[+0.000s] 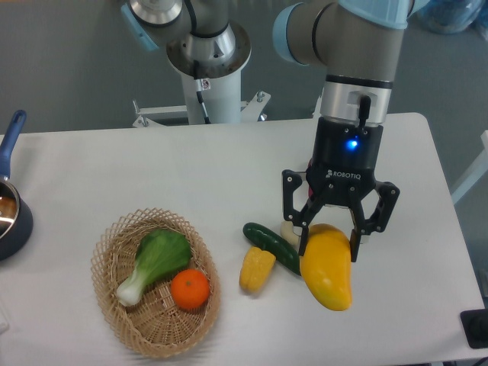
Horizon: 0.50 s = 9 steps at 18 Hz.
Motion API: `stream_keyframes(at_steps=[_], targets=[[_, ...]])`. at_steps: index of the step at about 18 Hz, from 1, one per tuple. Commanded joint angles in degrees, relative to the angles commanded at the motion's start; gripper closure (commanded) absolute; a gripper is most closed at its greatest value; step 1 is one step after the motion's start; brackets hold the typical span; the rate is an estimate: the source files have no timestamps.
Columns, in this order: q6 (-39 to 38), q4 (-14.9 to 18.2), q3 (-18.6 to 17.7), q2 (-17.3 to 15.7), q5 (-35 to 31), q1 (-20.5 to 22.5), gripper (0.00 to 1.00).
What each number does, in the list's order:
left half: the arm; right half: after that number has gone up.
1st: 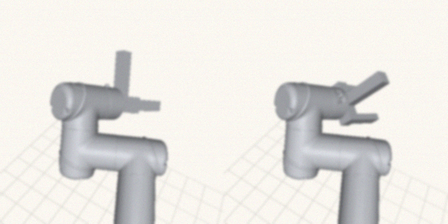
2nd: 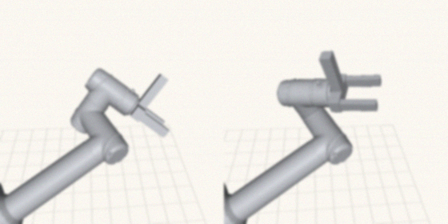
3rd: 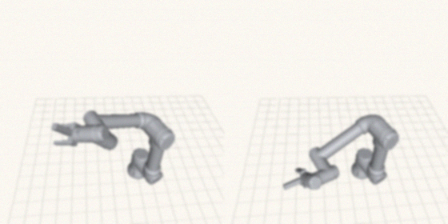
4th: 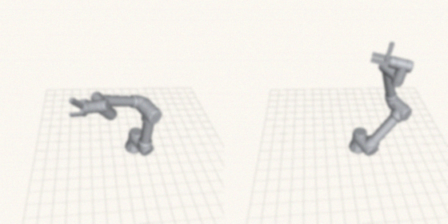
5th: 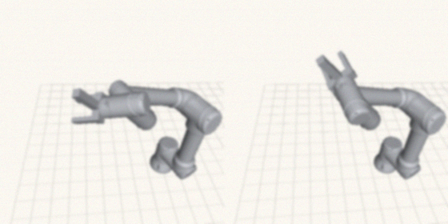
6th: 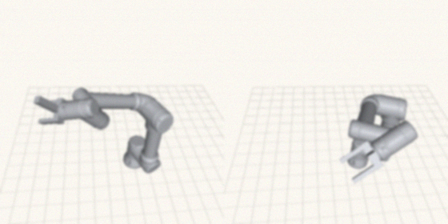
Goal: Place the mango in the basket
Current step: 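Lower the gripper onto the yellow mango and close on it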
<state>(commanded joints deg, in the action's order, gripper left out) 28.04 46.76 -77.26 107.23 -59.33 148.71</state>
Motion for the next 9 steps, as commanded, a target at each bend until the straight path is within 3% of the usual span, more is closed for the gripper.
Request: stream_keyframes(at_steps=[9], targets=[[-0.2, 0.3, -2.5, -1.4, -0.4, -1.8, 0.62]])
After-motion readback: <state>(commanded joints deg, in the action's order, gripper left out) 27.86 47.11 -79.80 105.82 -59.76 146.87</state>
